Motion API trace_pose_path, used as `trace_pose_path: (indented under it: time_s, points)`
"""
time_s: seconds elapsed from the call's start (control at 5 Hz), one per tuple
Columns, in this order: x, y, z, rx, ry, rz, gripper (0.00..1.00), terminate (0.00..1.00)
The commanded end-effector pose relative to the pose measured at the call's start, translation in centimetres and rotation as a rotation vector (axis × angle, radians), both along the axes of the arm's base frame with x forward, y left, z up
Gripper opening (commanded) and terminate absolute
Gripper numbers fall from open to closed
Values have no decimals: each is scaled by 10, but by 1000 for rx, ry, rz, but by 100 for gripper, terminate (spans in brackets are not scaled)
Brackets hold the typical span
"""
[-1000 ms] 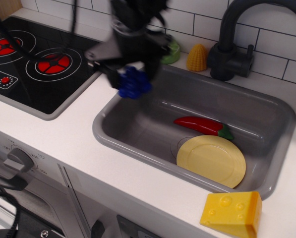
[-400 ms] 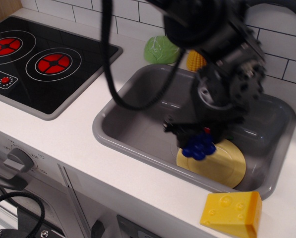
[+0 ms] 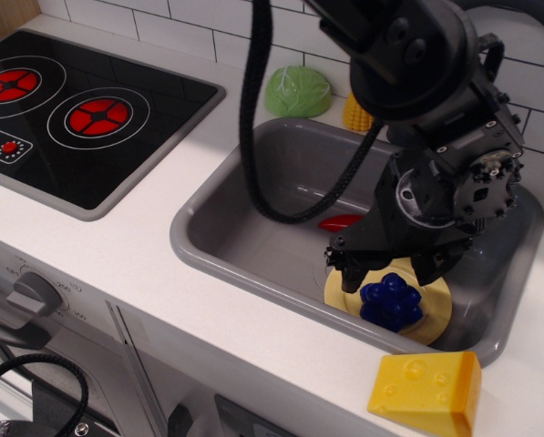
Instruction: Put blueberries on plate sink
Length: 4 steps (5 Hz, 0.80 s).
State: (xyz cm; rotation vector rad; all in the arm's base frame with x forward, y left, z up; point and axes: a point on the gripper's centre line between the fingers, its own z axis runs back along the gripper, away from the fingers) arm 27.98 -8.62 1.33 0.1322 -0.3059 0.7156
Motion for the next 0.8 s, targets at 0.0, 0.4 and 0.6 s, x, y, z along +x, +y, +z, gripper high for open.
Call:
trace_pose_path:
  time_s: [0.0, 0.4, 0.6]
  points:
    - [-11, 13, 37, -35, -43, -20, 100, 0]
    - [-11, 23, 81, -74, -76, -19, 100, 0]
    - [-11, 23, 81, -74, -76, -19, 100, 100]
